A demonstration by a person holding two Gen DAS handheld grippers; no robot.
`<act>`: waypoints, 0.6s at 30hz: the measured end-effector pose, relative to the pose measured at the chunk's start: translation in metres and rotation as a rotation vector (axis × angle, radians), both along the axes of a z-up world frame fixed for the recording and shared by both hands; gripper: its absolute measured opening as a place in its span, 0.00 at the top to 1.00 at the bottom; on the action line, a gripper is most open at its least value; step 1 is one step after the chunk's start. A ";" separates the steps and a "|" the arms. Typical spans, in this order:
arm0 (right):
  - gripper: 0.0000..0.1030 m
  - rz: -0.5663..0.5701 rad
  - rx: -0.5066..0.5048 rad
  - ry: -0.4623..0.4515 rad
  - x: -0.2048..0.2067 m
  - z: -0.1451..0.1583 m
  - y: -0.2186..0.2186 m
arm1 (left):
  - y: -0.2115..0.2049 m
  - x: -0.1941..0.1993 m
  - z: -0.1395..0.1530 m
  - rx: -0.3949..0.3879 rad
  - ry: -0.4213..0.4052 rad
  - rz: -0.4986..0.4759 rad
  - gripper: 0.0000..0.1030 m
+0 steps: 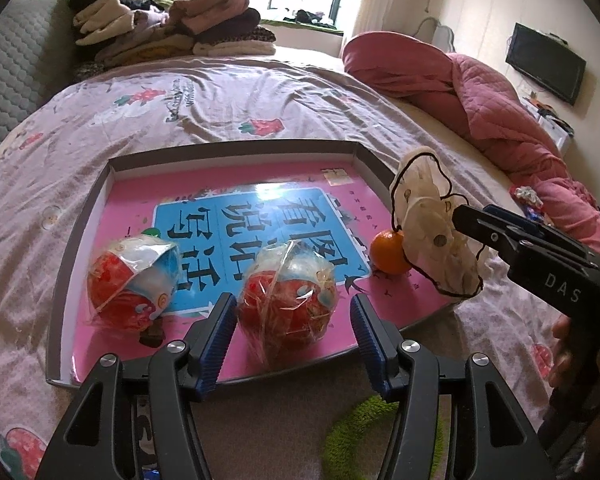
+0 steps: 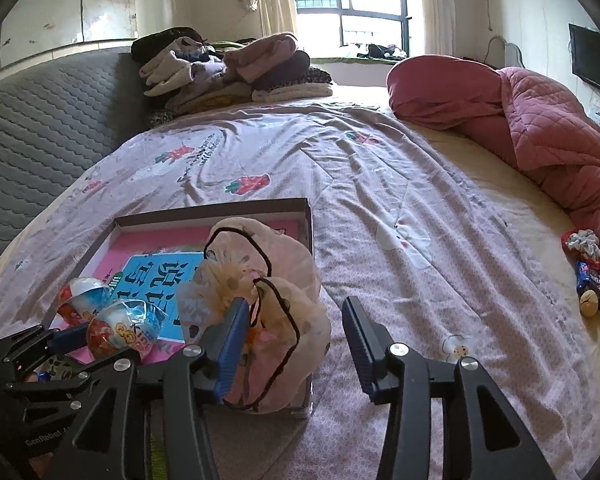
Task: Organize objects
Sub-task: 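Open the left tool to drop the candy bag in the tray while the right tool releases the pouch, then withdraw both tools from the tray toward the walnut and orange beside it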
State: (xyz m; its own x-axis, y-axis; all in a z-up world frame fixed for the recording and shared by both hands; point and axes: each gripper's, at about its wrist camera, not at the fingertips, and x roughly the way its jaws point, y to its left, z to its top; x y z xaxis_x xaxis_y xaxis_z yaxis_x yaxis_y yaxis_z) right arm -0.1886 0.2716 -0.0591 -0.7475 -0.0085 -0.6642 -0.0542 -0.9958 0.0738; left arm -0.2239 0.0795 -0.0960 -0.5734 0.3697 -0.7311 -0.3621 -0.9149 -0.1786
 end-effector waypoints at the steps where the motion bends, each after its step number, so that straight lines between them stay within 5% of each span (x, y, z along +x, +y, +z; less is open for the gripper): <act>1: 0.53 0.000 -0.003 0.003 0.001 0.001 0.000 | -0.001 0.000 0.001 0.000 0.001 0.002 0.42; 18: 0.53 0.039 0.021 0.054 0.006 0.012 -0.009 | -0.007 0.006 0.014 0.009 0.031 0.014 0.38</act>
State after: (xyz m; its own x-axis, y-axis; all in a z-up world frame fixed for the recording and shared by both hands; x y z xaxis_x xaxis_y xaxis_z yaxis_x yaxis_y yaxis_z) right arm -0.1828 0.2624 -0.0469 -0.7813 -0.0246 -0.6236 -0.0121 -0.9984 0.0544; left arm -0.2179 0.0726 -0.0824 -0.6011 0.3681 -0.7093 -0.3550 -0.9182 -0.1757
